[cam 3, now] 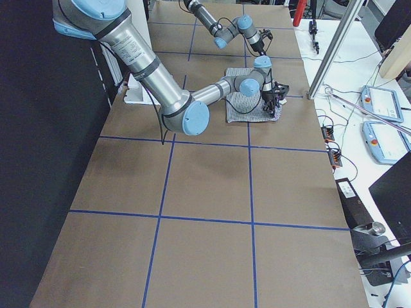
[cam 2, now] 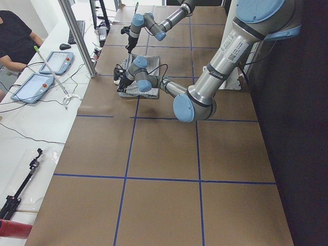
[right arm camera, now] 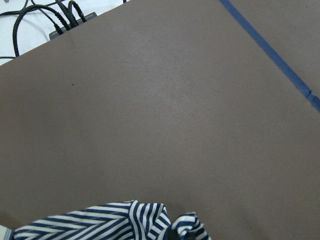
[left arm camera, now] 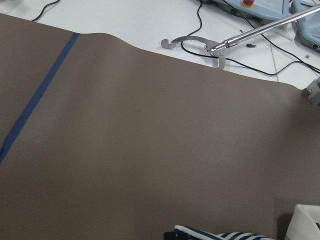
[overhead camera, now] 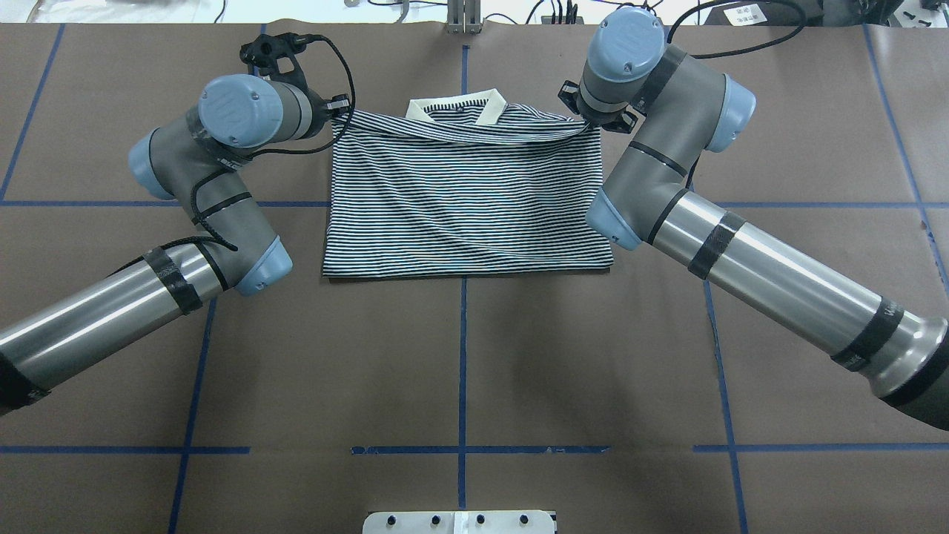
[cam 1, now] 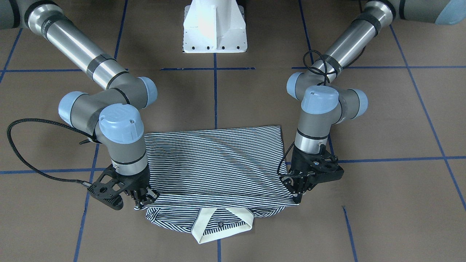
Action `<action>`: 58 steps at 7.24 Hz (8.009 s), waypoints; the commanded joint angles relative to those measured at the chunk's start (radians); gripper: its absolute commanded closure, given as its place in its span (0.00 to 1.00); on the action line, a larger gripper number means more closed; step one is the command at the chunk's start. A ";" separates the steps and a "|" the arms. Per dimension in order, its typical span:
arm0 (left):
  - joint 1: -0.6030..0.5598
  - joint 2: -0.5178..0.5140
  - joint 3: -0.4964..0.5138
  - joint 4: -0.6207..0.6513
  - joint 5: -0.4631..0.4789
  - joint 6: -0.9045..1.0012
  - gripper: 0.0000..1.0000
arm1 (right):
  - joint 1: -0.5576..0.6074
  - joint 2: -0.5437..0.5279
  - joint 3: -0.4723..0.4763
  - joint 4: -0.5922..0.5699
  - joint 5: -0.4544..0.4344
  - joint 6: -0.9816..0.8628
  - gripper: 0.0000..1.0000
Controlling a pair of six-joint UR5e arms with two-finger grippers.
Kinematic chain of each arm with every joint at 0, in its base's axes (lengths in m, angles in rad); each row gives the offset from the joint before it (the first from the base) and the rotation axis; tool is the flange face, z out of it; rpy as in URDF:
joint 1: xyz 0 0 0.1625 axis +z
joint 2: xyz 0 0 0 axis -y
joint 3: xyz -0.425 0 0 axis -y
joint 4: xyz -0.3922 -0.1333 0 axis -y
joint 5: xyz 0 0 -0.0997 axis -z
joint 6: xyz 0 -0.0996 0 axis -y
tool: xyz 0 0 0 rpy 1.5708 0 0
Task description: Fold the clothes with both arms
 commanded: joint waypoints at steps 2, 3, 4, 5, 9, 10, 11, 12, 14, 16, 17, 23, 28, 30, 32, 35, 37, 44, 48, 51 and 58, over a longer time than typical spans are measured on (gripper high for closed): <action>0.001 -0.003 0.011 -0.003 0.005 -0.001 1.00 | -0.010 0.023 -0.028 0.000 -0.001 0.000 0.81; 0.003 0.001 0.011 -0.003 0.005 -0.001 0.91 | -0.009 0.024 -0.028 0.000 -0.007 0.000 0.67; 0.001 0.003 0.003 -0.005 0.005 -0.001 0.85 | -0.009 0.026 -0.022 0.002 -0.007 0.000 0.59; 0.001 0.009 0.003 -0.038 0.004 -0.003 0.83 | -0.009 0.026 -0.016 0.002 -0.007 0.000 0.48; -0.002 0.083 -0.073 -0.144 -0.008 -0.001 0.83 | -0.059 -0.160 0.302 -0.012 0.003 0.012 0.41; -0.002 0.103 -0.099 -0.146 -0.033 -0.003 0.82 | -0.113 -0.287 0.441 -0.012 -0.003 0.018 0.37; -0.002 0.112 -0.124 -0.146 -0.042 -0.005 0.82 | -0.136 -0.339 0.485 -0.009 -0.012 0.102 0.36; 0.000 0.123 -0.136 -0.147 -0.042 -0.005 0.82 | -0.182 -0.376 0.516 -0.009 -0.054 0.209 0.37; 0.001 0.123 -0.137 -0.147 -0.041 -0.005 0.82 | -0.219 -0.417 0.541 -0.009 -0.095 0.244 0.37; 0.001 0.126 -0.137 -0.147 -0.041 -0.005 0.82 | -0.260 -0.462 0.576 -0.009 -0.096 0.250 0.37; 0.000 0.126 -0.137 -0.147 -0.041 -0.005 0.82 | -0.273 -0.462 0.567 -0.009 -0.098 0.250 0.37; 0.000 0.138 -0.137 -0.147 -0.037 -0.001 0.82 | -0.280 -0.451 0.544 -0.009 -0.101 0.242 1.00; 0.000 0.150 -0.140 -0.149 -0.036 -0.003 0.82 | -0.267 -0.463 0.611 -0.011 -0.118 0.235 1.00; 0.000 0.152 -0.153 -0.147 -0.037 -0.003 0.82 | -0.303 -0.607 0.778 -0.012 -0.115 0.238 1.00; 0.000 0.152 -0.170 -0.147 -0.037 -0.006 0.82 | -0.431 -0.797 1.003 -0.012 -0.109 0.261 1.00; 0.017 0.179 -0.276 -0.140 -0.044 -0.012 0.82 | -0.744 -0.879 1.168 -0.014 -0.072 0.478 1.00; 0.021 0.242 -0.377 -0.129 -0.192 -0.015 0.79 | -0.799 -0.884 1.167 -0.014 -0.081 0.482 0.02; 0.397 0.287 -0.686 0.423 0.019 -0.241 0.43 | -0.362 -0.735 0.948 0.000 -0.082 0.362 0.00; 0.400 0.273 -0.626 0.425 0.021 -0.239 0.44 | -0.326 -0.674 0.938 -0.009 -0.081 0.362 0.00; 0.402 0.264 -0.603 0.425 0.021 -0.239 0.45 | -0.320 -0.672 0.937 -0.009 -0.081 0.362 0.00; 0.400 0.244 -0.548 0.426 0.021 -0.239 1.00 | -0.320 -0.671 0.943 -0.009 -0.079 0.362 0.00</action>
